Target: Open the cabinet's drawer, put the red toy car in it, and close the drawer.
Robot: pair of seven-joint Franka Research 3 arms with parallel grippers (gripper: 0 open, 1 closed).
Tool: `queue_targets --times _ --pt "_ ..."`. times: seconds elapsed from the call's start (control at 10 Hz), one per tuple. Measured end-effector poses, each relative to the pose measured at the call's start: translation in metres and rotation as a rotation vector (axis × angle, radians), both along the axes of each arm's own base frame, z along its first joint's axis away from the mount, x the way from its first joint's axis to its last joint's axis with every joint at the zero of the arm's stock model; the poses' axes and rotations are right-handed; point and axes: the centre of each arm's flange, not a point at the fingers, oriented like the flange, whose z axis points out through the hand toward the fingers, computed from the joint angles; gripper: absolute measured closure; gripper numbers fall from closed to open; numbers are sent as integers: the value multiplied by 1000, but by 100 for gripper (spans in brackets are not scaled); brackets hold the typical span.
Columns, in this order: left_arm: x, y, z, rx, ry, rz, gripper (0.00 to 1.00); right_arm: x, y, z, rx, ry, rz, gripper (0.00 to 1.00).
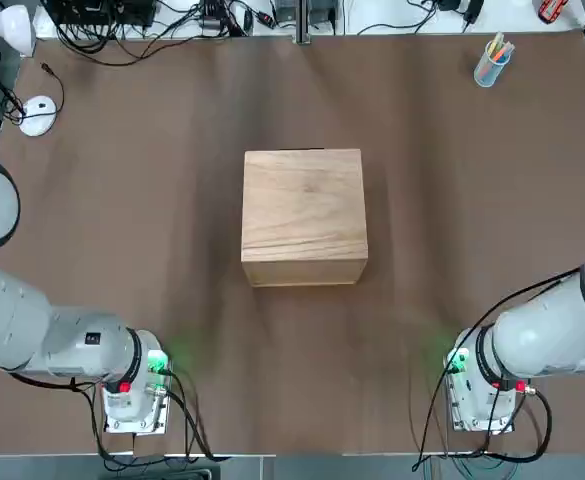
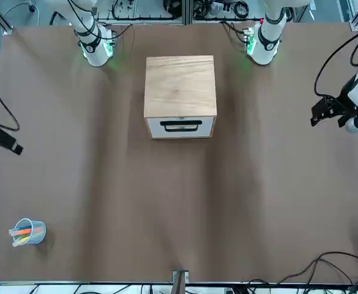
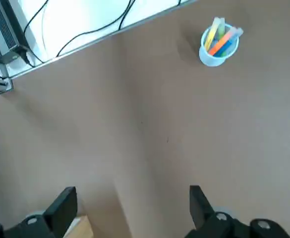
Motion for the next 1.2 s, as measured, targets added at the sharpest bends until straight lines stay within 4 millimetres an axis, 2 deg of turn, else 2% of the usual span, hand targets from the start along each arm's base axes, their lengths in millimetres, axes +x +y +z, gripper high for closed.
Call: queue_targets --times 0.2,0.4,0.9,1.2 --pt "0 1 0 0 0 2 1 -31 5 8 6 64 21 0" --pt "0 1 0 0 0 2 1 -45 11 6 -27 128 40 0" --pt "0 1 0 0 0 3 1 -49 23 -3 -36 176 83 0" --pt "0 1 0 0 0 4 1 -49 16 -4 -83 167 150 0"
